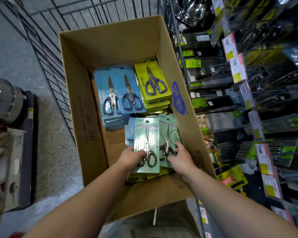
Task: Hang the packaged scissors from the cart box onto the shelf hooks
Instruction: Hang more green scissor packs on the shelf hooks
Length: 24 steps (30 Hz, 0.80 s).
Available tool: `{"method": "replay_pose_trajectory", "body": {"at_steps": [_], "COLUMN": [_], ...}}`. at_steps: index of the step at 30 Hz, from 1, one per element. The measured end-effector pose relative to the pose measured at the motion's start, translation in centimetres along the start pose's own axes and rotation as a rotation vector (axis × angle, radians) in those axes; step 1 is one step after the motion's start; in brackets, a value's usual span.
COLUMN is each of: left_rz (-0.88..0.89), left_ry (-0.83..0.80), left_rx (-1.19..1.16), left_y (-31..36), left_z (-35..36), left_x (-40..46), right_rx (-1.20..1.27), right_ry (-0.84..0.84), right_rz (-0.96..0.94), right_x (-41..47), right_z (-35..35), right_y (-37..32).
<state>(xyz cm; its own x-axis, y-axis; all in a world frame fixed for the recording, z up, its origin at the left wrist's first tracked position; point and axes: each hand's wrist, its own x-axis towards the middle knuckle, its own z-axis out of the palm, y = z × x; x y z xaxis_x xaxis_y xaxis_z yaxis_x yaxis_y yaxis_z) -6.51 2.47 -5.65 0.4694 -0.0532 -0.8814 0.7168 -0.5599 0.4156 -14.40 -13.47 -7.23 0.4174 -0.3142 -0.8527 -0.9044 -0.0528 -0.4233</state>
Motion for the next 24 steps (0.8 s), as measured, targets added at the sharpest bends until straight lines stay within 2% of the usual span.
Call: {"method": "replay_pose_trajectory", "body": {"at_steps": [10, 24], "left_rz": [0.050, 0.043], "left_ry": [-0.006, -0.042], "left_rx": [0.099, 0.021], "left_y": [0.1, 0.1], "left_z": [0.6, 0.6], "left_x": [0.5, 0.9], "right_rx": [-0.018, 0.232], "right_ry": [0.149, 0.131], "right_rz": [0.105, 0.112], "right_x": [1.1, 1.4], "right_z": [1.6, 1.5], "right_y": [-0.5, -1.9]}}
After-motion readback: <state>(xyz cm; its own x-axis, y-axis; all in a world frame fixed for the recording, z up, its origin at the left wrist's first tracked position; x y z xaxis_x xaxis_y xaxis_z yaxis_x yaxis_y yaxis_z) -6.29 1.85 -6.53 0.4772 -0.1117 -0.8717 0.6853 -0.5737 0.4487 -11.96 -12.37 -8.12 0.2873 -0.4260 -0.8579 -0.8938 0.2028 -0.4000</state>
